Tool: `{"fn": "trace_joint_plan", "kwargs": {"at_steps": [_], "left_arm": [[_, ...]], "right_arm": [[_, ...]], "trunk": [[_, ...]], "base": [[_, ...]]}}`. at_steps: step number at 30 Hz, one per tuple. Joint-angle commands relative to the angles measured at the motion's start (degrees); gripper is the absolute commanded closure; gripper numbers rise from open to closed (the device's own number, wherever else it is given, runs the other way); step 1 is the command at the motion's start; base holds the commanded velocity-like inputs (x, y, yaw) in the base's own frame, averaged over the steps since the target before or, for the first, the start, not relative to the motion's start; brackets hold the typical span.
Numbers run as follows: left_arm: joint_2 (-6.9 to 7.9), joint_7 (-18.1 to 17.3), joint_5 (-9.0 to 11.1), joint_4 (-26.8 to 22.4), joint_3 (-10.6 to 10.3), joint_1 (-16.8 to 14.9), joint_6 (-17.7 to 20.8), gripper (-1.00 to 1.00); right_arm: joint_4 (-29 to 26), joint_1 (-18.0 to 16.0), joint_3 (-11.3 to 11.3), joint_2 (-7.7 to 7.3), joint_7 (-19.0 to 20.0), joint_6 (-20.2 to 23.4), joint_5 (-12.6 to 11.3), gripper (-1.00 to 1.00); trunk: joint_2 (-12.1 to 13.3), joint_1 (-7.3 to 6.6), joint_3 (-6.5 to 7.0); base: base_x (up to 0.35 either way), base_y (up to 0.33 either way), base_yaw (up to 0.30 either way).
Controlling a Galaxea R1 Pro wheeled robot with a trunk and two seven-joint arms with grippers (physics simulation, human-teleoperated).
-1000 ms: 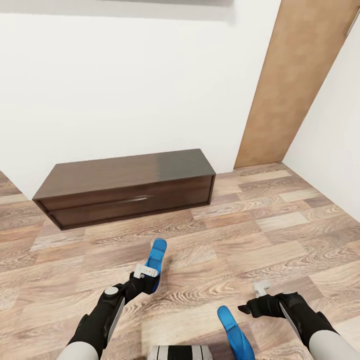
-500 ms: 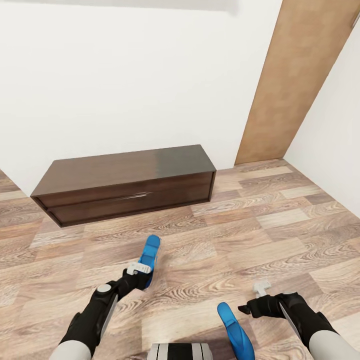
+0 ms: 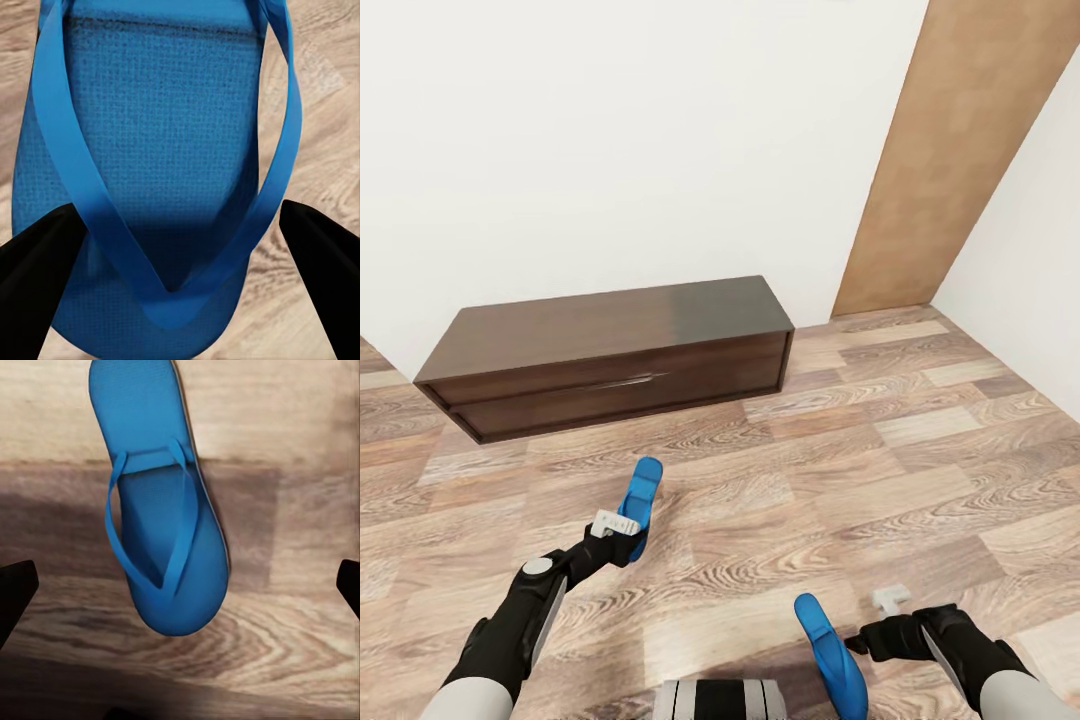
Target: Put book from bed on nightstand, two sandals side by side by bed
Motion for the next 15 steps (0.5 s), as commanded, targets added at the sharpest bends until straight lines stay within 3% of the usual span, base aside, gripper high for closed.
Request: {"fn": "trace_joint_plan", "kwargs": {"at_steps": [1, 8, 15], "left_arm": [[-0.03, -0.4, -0.1, -0.1, 0.2, 0.0, 0.4, 1.00], [-0.17, -0.4, -0.1, -0.1, -0.1, 0.0, 0.4, 1.00], [-0.37, -0.4, -0.1, -0.1, -0.2, 0.0, 0.4, 1.00]], "right_arm": [[-0.1, 0.0, -0.5, 0.06, 0.1, 0.3, 0.5, -1.00], [0.0, 0.0, -0.4, 0.14, -0.2, 0.3, 0.5, -1.00], [0.0, 0.0, -0.4, 0.72, -0.2, 0.3, 0.5, -1.00]], "trunk": [[0.0, 0.01, -0.27], [-0.1, 0.19, -1.82], [-0.1, 0.19, -1.82]], "base": [[0.000, 0.000, 0.000], [0.000, 0.000, 0.000], [0.000, 0.000, 0.000]]}}
